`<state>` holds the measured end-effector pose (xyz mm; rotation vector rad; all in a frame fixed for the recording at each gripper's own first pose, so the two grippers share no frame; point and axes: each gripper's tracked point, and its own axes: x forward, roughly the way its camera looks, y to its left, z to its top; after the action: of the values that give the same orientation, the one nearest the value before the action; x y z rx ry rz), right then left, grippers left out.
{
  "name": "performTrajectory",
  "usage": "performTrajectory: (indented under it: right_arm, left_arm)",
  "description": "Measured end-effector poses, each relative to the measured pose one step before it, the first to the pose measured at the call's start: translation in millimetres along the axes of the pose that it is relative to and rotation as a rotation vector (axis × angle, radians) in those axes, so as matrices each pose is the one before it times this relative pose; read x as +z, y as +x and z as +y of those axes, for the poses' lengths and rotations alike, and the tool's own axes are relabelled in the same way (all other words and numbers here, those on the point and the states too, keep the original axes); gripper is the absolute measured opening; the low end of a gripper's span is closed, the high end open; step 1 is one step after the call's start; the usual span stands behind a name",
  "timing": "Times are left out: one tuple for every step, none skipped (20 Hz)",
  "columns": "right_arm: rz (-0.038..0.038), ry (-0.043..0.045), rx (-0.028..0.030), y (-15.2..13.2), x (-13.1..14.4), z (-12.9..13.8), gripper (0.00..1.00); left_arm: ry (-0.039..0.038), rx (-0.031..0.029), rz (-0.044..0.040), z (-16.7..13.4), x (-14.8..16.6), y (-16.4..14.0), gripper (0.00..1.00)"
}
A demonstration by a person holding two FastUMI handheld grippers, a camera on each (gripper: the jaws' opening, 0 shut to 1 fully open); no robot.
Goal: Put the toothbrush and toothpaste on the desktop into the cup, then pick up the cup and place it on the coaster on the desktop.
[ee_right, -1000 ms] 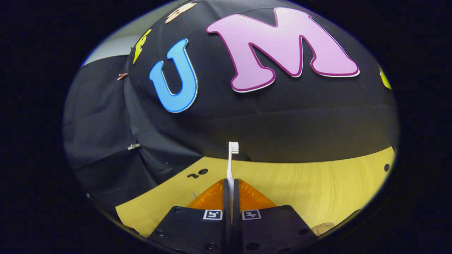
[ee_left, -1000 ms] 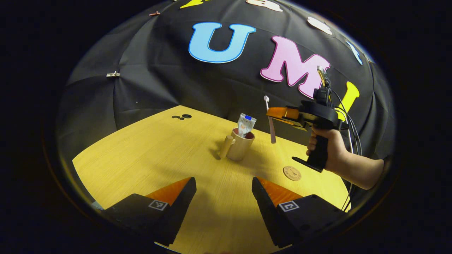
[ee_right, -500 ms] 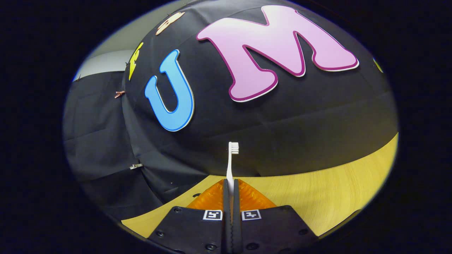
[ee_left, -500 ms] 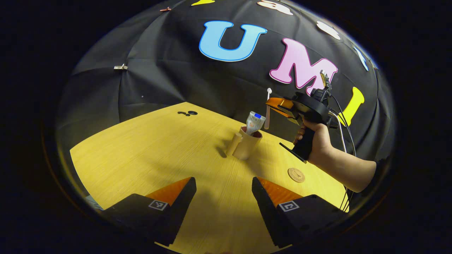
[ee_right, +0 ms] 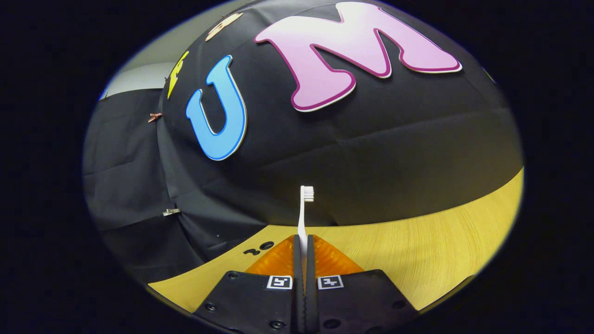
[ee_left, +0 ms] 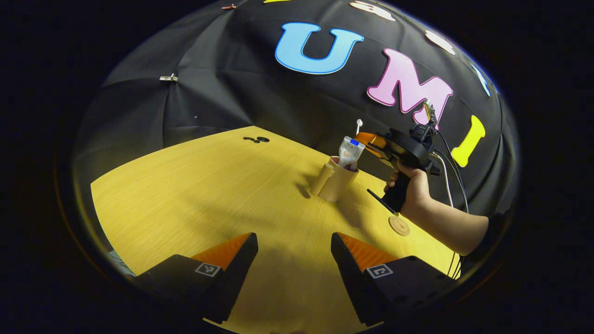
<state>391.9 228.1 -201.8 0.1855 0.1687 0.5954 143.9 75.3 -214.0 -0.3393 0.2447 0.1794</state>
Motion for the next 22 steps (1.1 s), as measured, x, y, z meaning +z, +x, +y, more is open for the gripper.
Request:
performTrajectory:
  right_arm:
    - [-0.00016,-0.0021,-0.00209,-2.37,-4.58,-0.17,0.05]
    - [-0.00076,-0.01036,-0.00329,-2.21,-5.21,-0.26,0.05]
    - [0.00548,-0.01106,0.0049,-2.02,-5.28,1.68,0.05]
    - [0.00112,-0.00852,0.00784,-1.99,-2.64,3.38,0.05]
    - [-0.00032,-0.01013,0.00632,-1.8,-0.09,2.57,0.05]
    - [0.00243,-0.01331,0.00465,-2.74,-2.66,2.12,0.06]
    - [0.00232,-0.00701,0.0047,-3.55,-1.21,2.61,0.07]
    - [0.00347,-0.00166,0.00596,-3.71,-3.25,1.38,0.08]
    - [0.00417,-0.00558,-0.00153,-3.62,-2.23,0.34,0.08]
    - [0.00388,-0.00231,0.00517,-3.84,-2.55,0.28,0.09]
    - [0.01149,-0.00497,0.00005,-3.66,-2.65,-0.84,0.1]
    - [0.00679,-0.00498,-0.0083,-5.07,-1.21,-2.85,0.1]
    - [-0.00111,0.00135,-0.00805,-5.93,4.81,-3.83,0.31]
    - [-0.01022,0.001,-0.01702,-5.67,5.65,-5.67,0.22]
    - [-0.01199,0.0031,-0.01328,-5.1,6.13,-6.82,0.38]
    - [-0.00671,-0.00045,-0.01575,-9.8,5.3,-9.72,0.54]
    - [-0.00156,-0.00442,-0.01996,-10.07,4.6,-11.6,0.64]
    - [0.00297,-0.0055,-0.02031,-8.48,3.63,-11.49,0.9]
    - [0.0065,-0.00631,-0.02513,-9.66,2.9,-14.05,0.9]
    - [0.00782,-0.00462,-0.02428,-7.03,1.21,-14.34,0.95]
    - [0.0066,-0.00432,-0.02702,-9.96,3.27,-15.03,0.99]
    - [0.00323,-0.00699,-0.03204,-9.33,3.36,-17.09,0.98]
  left_arm:
    - [-0.00008,-0.00014,0.00173,-0.53,-1.08,2.04,0.98]
    - [0.0016,-0.00027,0.00013,-0.84,0.87,1.33,0.98]
    - [0.00364,-0.00089,-0.00177,-1.62,0.37,0.22,0.98]
    - [0.00591,-0.0014,-0.00292,-2.92,0.57,2.97,0.98]
    - [0.00736,-0.00207,-0.00317,-2.34,2.12,1.5,0.98]
    - [0.00801,-0.00306,-0.00176,-1.37,1.1,1.75,0.98]
    - [0.00654,-0.00303,-0.00083,-1.45,1.47,0.72,0.98]
    - [0.00419,-0.00447,-0.00221,-2.86,-0.11,1.15,0.98]
    - [0.0018,-0.00637,-0.00304,-3.64,1.2,1.58,0.98]
    - [0.00139,-0.00602,-0.0028,-4.17,2.64,3.45,0.98]
    - [0.00116,-0.00533,-0.00032,-3.18,1.89,1.43,0.98]
    - [0.0023,-0.00573,0.00012,-2.62,-2.1,8.05,0.98]
    - [0.00708,-0.00718,-0.00184,-2.25,1.94,0.83,0.98]
    - [0.01047,-0.00688,-0.00371,-3.06,4.38,0.37,0.98]
    - [0.01245,-0.00908,-0.00473,-3.02,5.28,0.74,0.98]
    - [0.01439,-0.01106,-0.00441,-1.43,7.36,1.61,0.98]
    - [0.01776,-0.01257,-0.00292,-0.53,5.5,4.88,0.98]
    - [0.02186,-0.0122,-0.00041,0.29,7.85,3.54,0.98]
    - [0.0255,-0.00929,-0.00029,1.93,7.33,6.08,0.98]
    - [0.02665,-0.01221,0.00393,1.03,6.09,6.62,0.98]
    - [0.02822,-0.01342,0.004,1.43,6.52,4.77,0.98]
    - [0.03264,-0.01445,0.00931,1.81,5.12,3.56,0.98]
